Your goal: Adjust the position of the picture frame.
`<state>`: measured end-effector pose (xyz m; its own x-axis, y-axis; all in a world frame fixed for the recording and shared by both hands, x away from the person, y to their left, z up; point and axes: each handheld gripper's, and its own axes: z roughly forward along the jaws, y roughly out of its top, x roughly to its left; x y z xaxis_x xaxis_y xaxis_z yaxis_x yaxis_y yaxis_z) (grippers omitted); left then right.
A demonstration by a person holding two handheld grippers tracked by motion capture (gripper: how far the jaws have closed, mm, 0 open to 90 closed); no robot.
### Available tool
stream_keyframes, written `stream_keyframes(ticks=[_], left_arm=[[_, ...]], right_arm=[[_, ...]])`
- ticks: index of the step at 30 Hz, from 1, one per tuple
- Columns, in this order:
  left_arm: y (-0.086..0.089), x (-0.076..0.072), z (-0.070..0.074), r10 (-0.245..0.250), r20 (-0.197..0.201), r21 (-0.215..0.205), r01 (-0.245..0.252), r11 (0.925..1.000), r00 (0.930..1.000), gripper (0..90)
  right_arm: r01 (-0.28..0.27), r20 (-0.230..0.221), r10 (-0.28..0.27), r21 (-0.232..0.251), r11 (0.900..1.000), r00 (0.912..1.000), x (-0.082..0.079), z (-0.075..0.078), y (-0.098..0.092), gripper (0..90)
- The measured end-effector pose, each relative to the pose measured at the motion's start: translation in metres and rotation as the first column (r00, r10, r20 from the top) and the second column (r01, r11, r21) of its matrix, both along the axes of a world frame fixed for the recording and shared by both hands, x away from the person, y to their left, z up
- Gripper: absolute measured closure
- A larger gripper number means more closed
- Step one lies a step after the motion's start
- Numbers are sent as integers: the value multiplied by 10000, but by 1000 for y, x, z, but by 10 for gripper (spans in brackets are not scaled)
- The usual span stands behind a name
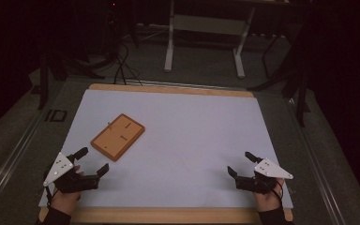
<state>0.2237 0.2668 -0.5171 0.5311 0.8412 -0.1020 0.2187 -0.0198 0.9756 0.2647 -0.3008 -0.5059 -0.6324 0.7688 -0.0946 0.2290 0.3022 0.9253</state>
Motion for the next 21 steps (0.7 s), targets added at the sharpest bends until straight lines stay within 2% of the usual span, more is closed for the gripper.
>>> stream_keyframes(ticks=[3,5,8,11,12,13,14,15,16,17,18,19,21], left_arm=[[0,0,0,-35,41,-89,35,10000,10000,0],[0,0,0,-35,41,-89,35,10000,10000,0],[-1,-2,1,-35,44,177,34,9998,10000,0],[-3,-2,3,7,-270,183,-2,9998,9996,0],[-3,-2,4,-34,-482,152,41,9999,9988,0],[-3,-2,4,-34,-482,152,41,9999,9988,0],[-6,-2,6,-96,-982,195,116,9997,9951,0],[-7,-2,6,-205,-1122,128,221,9997,9935,0],[-7,-2,6,-205,-1122,128,221,9997,9935,0],[-10,-3,8,-526,-1239,87,541,9985,9909,0],[-10,-3,8,-526,-1239,87,541,9985,9909,0],[-14,-4,10,-864,-1327,99,885,9960,9874,0],[-18,-4,12,-1190,-1329,205,1228,9922,9840,0]], right_arm=[[155,45,-154,-200,9997,9999,0,0,1,123],[136,-35,-137,-134,9998,9999,0,0,0,123],[103,-48,-104,-195,9998,9999,0,0,1,126],[24,-106,-28,-344,9994,9999,-1,0,3,129],[-46,-138,41,-392,9992,9999,-1,0,3,133],[-46,-138,41,-392,9992,9999,-1,0,3,133],[-106,-153,99,-410,9991,9998,-2,0,5,136],[-145,-180,138,-388,9991,9997,-3,0,5,136],[-185,-152,180,-325,9993,9997,-3,0,5,136],[-201,-137,197,-278,9994,9997,-4,1,6,137],[-201,-137,197,-278,9994,9997,-4,1,6,137],[-209,-9,209,-277,9994,9998,-5,3,6,140],[-242,98,244,-230,9994,9997,-6,4,7,139]])
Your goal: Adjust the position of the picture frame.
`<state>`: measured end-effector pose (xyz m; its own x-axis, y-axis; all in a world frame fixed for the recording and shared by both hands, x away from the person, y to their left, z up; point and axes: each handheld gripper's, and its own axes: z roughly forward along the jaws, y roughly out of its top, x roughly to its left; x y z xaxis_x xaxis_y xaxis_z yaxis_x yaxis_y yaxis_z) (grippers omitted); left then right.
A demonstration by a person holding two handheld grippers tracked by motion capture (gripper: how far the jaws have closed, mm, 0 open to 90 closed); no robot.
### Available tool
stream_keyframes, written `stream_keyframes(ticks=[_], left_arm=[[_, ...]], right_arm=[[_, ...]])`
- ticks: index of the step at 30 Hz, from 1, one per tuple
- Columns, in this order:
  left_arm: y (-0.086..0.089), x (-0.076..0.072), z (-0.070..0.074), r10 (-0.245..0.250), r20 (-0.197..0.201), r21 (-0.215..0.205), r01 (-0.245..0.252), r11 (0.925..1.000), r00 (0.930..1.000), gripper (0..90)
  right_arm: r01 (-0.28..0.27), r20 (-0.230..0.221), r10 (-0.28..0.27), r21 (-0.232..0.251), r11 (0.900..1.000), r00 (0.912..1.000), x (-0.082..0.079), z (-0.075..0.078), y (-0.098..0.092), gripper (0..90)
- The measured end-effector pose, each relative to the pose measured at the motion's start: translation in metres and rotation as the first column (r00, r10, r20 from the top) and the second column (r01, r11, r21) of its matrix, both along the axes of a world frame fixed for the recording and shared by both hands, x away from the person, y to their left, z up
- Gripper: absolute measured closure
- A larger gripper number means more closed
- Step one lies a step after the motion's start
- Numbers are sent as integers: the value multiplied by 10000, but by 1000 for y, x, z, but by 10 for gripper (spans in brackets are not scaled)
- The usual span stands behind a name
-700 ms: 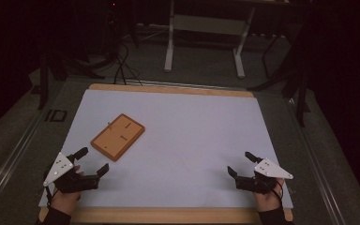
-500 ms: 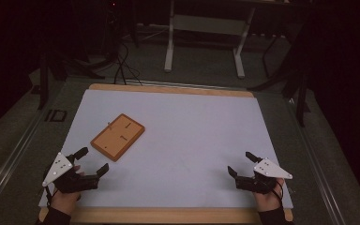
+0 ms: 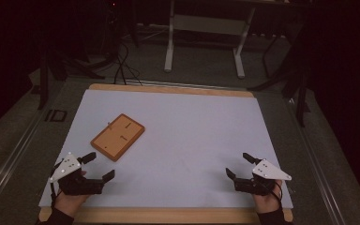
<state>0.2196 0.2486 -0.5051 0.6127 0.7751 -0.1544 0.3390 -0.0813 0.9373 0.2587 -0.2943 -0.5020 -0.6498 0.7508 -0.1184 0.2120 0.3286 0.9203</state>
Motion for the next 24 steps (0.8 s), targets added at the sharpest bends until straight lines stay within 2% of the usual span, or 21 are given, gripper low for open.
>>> stream_keyframes(ticks=[3,5,9,11,13,17,22,24], left_arm=[[-6,0,7,-365,104,184,363,9992,9993,0],[-8,2,11,-448,116,296,444,9986,9989,0],[-11,7,19,-531,277,412,520,9978,9982,0],[-11,9,21,-495,294,463,481,9978,9983,0],[-11,17,25,-415,296,724,392,9966,9987,0],[-7,29,27,-171,323,698,148,9974,9993,6],[-7,43,26,13,227,956,-35,9954,9997,7],[-7,53,25,162,170,890,-176,9959,9997,22]], right_arm=[[-99,109,100,-26,9999,9999,-2,1,2,139],[-111,183,112,-89,9999,9998,-3,2,3,138],[-124,272,120,158,9998,9996,-5,4,4,136],[-200,149,194,403,9990,9997,-5,5,4,136],[-192,101,187,443,9988,9998,-6,6,4,136],[-325,74,321,515,9981,9995,-8,7,6,137],[-368,73,364,587,9976,9993,-8,7,6,137],[-342,9,343,677,9971,9994,-7,6,5,137]])
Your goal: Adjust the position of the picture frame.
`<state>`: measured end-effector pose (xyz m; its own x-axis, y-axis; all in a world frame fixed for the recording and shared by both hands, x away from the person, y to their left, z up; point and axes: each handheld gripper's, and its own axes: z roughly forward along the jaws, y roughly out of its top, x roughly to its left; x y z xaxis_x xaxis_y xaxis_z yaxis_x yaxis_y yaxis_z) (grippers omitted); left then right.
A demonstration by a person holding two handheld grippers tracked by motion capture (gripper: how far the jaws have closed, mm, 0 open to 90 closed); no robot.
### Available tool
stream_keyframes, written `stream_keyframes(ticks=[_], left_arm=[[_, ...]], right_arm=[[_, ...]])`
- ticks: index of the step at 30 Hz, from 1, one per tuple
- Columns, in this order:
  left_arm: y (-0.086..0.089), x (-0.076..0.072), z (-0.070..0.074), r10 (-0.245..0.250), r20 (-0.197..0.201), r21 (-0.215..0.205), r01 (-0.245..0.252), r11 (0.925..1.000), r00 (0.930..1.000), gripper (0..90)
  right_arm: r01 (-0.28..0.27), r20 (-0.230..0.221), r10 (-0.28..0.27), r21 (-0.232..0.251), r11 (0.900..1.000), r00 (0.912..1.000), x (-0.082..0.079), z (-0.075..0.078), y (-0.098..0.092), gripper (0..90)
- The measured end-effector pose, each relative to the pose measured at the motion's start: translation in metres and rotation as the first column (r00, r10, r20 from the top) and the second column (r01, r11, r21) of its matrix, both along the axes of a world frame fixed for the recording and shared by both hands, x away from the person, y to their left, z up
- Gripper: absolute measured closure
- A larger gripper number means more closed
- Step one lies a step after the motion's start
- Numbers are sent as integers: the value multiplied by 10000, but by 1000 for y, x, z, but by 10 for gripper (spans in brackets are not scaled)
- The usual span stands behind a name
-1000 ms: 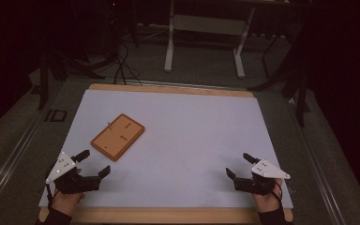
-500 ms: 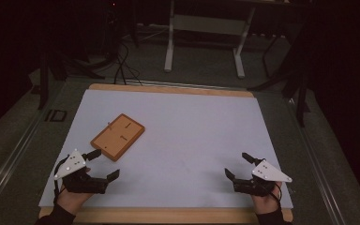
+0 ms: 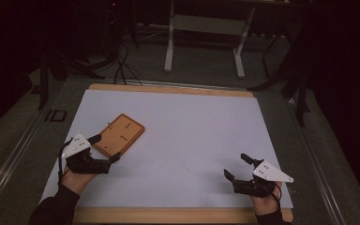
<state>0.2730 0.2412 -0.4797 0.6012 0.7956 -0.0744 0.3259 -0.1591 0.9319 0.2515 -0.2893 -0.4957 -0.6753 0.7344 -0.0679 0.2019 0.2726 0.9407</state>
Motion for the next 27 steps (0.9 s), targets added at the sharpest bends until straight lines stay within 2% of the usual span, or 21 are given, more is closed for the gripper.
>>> stream_keyframes(ticks=[4,7,10,14,20,21,23,25,27], left_arm=[[-1,10,-2,213,0,158,-213,9996,9998,36],[0,22,-7,419,-107,469,-413,9980,9991,47],[3,29,-11,533,-291,393,-522,9979,9982,60],[11,46,-17,893,-537,298,-878,9957,9946,107],[14,62,-27,1175,-741,516,-1139,9922,9903,161],[14,68,-31,1423,-810,739,-1364,9879,9865,173],[14,74,-35,1641,-955,864,-1561,9840,9818,195],[15,76,-36,1691,-1018,892,-1603,9830,9803,205],[15,82,-40,1944,-1201,996,-1830,9781,9736,211]], right_arm=[[1,-81,-1,50,10000,10000,0,0,-1,137],[-19,-90,19,13,10000,10000,0,-1,0,137],[-37,-114,38,8,10000,9999,0,-1,0,137],[-64,-169,64,-10,10000,9998,0,-2,1,137],[-93,-206,94,43,9999,9997,0,-2,0,137],[-95,-220,96,23,10000,9997,0,-2,0,138],[-95,-233,96,35,9999,9997,1,-3,0,138],[-116,-243,117,25,9999,9996,1,-3,0,138],[-119,-235,119,23,9999,9997,1,-3,0,138]])
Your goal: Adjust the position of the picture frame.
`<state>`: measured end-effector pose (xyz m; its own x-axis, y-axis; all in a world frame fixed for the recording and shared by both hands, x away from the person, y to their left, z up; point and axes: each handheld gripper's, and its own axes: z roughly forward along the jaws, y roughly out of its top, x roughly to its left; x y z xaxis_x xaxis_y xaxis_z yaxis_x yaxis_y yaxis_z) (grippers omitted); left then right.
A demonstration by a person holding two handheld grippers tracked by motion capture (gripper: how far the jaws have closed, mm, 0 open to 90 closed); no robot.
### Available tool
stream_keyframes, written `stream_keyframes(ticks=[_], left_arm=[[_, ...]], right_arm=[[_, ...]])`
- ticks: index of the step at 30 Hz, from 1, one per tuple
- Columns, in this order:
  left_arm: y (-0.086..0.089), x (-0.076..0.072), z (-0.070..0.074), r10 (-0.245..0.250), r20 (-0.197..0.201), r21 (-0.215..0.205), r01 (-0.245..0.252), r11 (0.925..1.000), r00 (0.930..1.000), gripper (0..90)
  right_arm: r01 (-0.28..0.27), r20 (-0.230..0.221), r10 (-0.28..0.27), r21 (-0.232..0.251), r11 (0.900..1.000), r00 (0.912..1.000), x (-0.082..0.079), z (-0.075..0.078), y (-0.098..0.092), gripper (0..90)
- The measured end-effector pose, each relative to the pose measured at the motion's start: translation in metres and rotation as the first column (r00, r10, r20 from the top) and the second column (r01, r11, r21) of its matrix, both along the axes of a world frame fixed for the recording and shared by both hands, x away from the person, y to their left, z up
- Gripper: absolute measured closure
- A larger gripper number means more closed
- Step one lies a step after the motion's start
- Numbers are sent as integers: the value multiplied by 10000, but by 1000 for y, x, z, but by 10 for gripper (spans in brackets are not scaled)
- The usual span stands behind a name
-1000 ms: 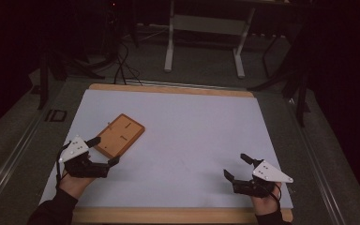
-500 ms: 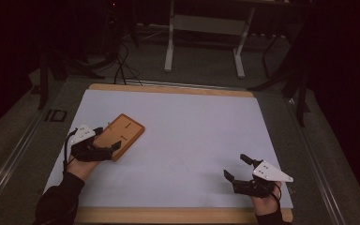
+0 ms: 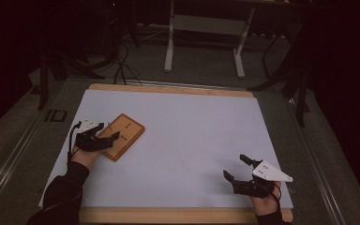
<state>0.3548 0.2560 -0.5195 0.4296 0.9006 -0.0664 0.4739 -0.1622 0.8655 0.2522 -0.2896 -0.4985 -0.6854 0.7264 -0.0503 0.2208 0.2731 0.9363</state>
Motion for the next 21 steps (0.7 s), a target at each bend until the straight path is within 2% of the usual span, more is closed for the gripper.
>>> stream_keyframes(ticks=[1,2,4,6,7,8,9,12,17,20,21], left_arm=[[0,2,-1,96,-99,39,-96,9999,9999,237],[0,7,-3,467,-307,268,-459,9986,9984,250],[0,11,-4,637,-366,426,-622,9972,9973,308],[0,12,-4,714,-391,480,-695,9964,9967,316],[1,14,-4,717,-426,376,-701,9968,9965,361],[1,15,-4,758,-352,453,-741,9962,9965,380],[1,16,-4,674,-299,537,-658,9964,9973,436],[-1,19,-6,567,-355,738,-540,9958,9978,500],[-3,23,-9,678,-385,687,-650,9955,9970,639],[-4,24,-10,760,-352,782,-731,9943,9965,673],[-3,26,-11,835,-450,721,-801,9942,9955,693]], right_arm=[[-19,-31,19,30,10000,10000,0,0,0,138],[-12,-42,12,39,10000,10000,1,-1,0,138],[-14,-112,14,63,10000,9999,1,-1,0,138],[-26,-133,27,77,10000,9999,1,-1,0,138],[-27,-139,28,68,10000,9999,1,-1,0,139],[-18,-147,19,63,10000,9999,1,-1,0,139],[-56,-158,56,47,10000,9999,2,-2,0,139],[-53,-225,55,64,10000,9997,2,-2,0,139],[-33,-283,36,106,9999,9996,2,-3,-1,140],[-65,-323,68,104,9999,9995,3,-3,-1,141],[-69,-332,72,92,9999,9994,3,-3,-1,141]])
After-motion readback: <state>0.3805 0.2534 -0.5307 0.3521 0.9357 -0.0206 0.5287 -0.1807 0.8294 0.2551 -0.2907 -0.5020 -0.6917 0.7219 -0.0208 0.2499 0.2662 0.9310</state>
